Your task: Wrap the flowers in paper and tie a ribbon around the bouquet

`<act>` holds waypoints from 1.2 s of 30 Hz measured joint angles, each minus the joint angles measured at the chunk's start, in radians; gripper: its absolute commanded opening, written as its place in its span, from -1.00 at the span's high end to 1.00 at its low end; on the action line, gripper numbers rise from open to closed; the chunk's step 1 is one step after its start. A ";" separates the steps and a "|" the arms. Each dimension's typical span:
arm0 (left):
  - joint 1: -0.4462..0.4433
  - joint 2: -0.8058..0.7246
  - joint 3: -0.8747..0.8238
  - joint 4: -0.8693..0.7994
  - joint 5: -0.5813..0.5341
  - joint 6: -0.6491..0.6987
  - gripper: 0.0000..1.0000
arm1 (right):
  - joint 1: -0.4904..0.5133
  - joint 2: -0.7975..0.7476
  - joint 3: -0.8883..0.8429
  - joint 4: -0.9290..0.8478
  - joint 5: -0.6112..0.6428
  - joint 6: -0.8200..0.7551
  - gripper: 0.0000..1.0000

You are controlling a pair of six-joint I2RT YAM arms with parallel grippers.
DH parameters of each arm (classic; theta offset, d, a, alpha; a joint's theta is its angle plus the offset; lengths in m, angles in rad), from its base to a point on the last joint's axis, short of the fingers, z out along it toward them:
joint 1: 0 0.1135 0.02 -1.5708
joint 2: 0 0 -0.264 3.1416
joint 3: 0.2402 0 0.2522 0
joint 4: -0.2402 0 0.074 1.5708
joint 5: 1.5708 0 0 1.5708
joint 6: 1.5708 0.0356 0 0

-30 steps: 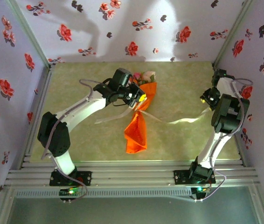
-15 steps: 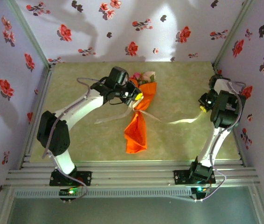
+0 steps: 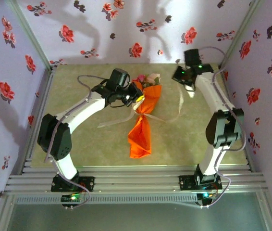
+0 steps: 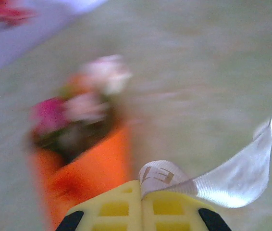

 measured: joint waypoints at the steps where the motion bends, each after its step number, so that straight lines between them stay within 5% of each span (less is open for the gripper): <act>1: -0.001 -0.006 -0.028 0.021 -0.014 0.029 1.00 | 0.039 -0.013 0.009 0.014 -0.031 0.000 1.00; 10: -0.134 -0.114 -0.373 0.303 -0.249 0.362 1.00 | 0.290 0.104 0.153 0.059 -0.238 0.012 1.00; 23: -0.333 -0.116 -0.655 0.811 -0.525 0.733 1.00 | 0.430 0.446 0.578 0.009 -0.511 -0.014 1.00; 36: -0.365 -0.068 -0.679 0.994 -0.594 0.871 1.00 | 0.552 0.442 0.280 -0.134 -0.758 -0.185 1.00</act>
